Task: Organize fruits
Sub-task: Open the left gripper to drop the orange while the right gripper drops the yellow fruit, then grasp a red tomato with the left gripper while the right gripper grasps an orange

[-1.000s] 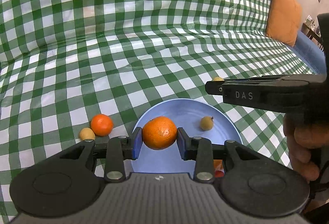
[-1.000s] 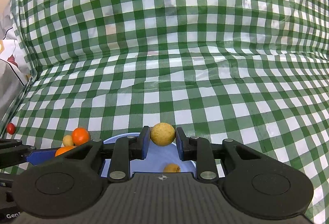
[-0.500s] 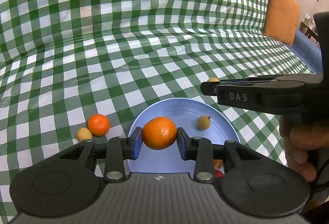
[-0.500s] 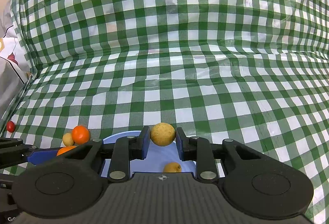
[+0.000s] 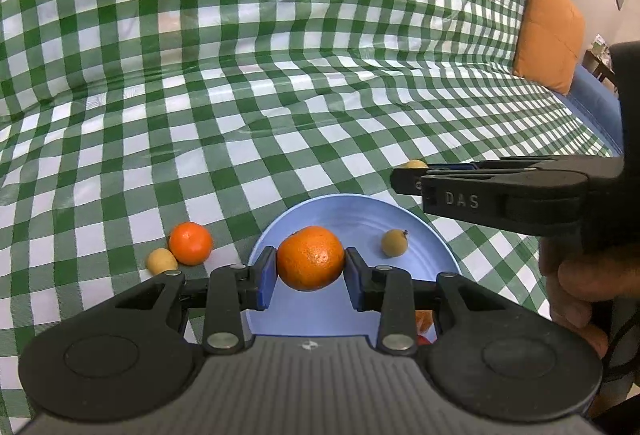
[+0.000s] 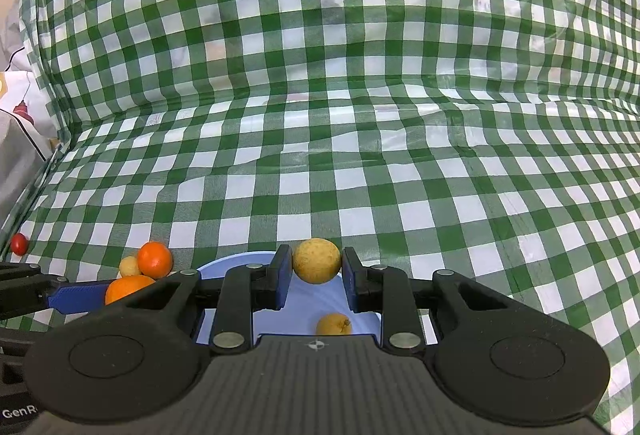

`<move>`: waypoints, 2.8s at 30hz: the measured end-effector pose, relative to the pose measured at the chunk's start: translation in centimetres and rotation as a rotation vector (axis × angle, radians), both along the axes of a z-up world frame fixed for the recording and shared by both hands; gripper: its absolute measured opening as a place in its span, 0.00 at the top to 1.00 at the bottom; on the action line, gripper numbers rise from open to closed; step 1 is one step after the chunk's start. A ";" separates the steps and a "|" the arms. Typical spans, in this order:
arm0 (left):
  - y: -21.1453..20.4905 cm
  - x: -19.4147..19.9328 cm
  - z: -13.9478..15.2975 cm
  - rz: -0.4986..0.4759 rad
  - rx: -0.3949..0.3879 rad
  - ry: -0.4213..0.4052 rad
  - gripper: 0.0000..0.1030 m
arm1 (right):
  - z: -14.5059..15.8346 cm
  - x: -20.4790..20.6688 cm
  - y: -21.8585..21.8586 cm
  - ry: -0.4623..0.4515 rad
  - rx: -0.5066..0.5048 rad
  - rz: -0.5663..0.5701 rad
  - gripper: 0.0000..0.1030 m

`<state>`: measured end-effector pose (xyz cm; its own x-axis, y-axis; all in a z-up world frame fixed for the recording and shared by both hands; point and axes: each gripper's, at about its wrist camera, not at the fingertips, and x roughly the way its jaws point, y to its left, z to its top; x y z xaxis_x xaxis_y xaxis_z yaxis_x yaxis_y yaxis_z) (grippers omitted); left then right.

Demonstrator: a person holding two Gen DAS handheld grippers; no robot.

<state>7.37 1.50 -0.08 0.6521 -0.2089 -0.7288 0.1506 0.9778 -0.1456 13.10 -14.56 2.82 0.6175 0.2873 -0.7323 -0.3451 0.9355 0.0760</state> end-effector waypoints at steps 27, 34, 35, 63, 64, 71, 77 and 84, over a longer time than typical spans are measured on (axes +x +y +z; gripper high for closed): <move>18.4 -0.3 4.2 0.550 -0.122 -0.032 0.91 | 1.6 0.3 1.8 -0.073 0.110 -0.022 0.78; 19.7 -0.6 4.1 0.577 -0.126 -0.038 0.91 | 1.0 0.1 6.1 -0.040 0.147 0.050 0.79; 20.3 -0.7 3.9 0.601 -0.135 -0.033 0.91 | 0.7 0.1 6.7 -0.027 0.154 0.062 0.79; 30.1 -0.9 -3.4 0.949 -0.228 0.244 0.61 | -7.4 2.4 15.4 0.144 0.061 0.143 0.51; 30.1 -0.9 -3.6 0.958 -0.213 0.249 0.61 | -7.4 2.4 15.4 0.142 0.063 0.140 0.51; 30.3 -0.6 -4.2 0.946 -0.171 0.242 0.70 | -6.6 2.4 14.6 0.120 0.061 0.136 0.65; 28.4 -0.5 -1.4 0.808 -0.223 0.177 0.70 | -2.5 0.5 13.9 0.097 0.170 0.263 0.65; 21.7 1.7 -2.2 0.532 -0.157 0.252 0.70 | -5.1 -3.4 15.8 0.184 0.039 0.429 0.65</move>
<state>9.09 23.20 -2.32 0.5080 -0.0189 -0.8611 -0.4108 0.8734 -0.2615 9.72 1.28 -2.33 0.2976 0.5181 -0.8019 -0.6776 0.7063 0.2049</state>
